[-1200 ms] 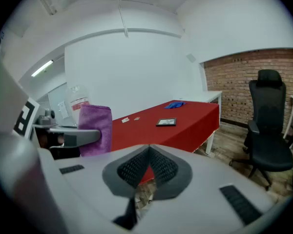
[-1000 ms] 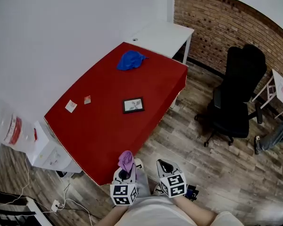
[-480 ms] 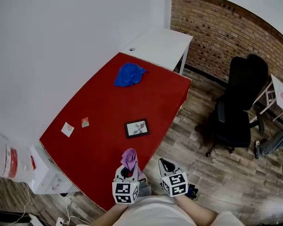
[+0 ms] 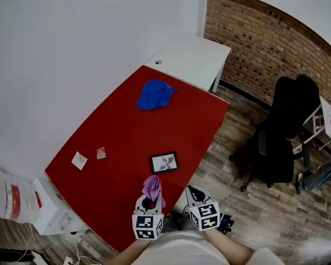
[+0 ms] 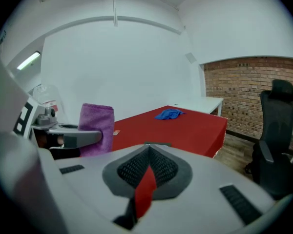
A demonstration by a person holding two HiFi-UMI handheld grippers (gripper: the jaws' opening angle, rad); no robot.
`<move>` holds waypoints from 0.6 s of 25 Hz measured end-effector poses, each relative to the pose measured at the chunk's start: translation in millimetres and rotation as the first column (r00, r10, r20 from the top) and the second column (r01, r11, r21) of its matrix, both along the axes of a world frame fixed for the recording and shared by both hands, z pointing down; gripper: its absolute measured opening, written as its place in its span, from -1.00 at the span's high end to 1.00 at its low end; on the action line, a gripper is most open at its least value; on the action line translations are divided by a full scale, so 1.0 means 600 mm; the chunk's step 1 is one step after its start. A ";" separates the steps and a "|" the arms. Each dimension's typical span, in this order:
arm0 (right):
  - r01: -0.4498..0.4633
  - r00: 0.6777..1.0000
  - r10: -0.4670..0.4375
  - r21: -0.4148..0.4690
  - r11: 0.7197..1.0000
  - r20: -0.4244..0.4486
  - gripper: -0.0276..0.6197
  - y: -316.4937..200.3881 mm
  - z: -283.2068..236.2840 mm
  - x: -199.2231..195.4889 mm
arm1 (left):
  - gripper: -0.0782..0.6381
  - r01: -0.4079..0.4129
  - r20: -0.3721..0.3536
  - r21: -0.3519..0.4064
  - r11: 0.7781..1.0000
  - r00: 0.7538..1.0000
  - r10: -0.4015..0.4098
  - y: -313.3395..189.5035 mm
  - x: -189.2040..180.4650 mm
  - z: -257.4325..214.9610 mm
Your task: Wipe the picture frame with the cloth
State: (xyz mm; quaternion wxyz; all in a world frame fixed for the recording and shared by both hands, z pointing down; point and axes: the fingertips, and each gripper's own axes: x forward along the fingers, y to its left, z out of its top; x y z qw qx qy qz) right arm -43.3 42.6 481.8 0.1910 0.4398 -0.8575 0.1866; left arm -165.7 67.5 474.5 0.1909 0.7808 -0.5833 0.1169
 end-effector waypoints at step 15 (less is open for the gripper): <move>0.085 0.996 -0.085 -0.013 0.996 0.015 0.90 -0.084 0.006 -0.006 | 0.61 0.041 0.027 -0.038 0.998 0.999 -0.040 -0.073 0.009 0.014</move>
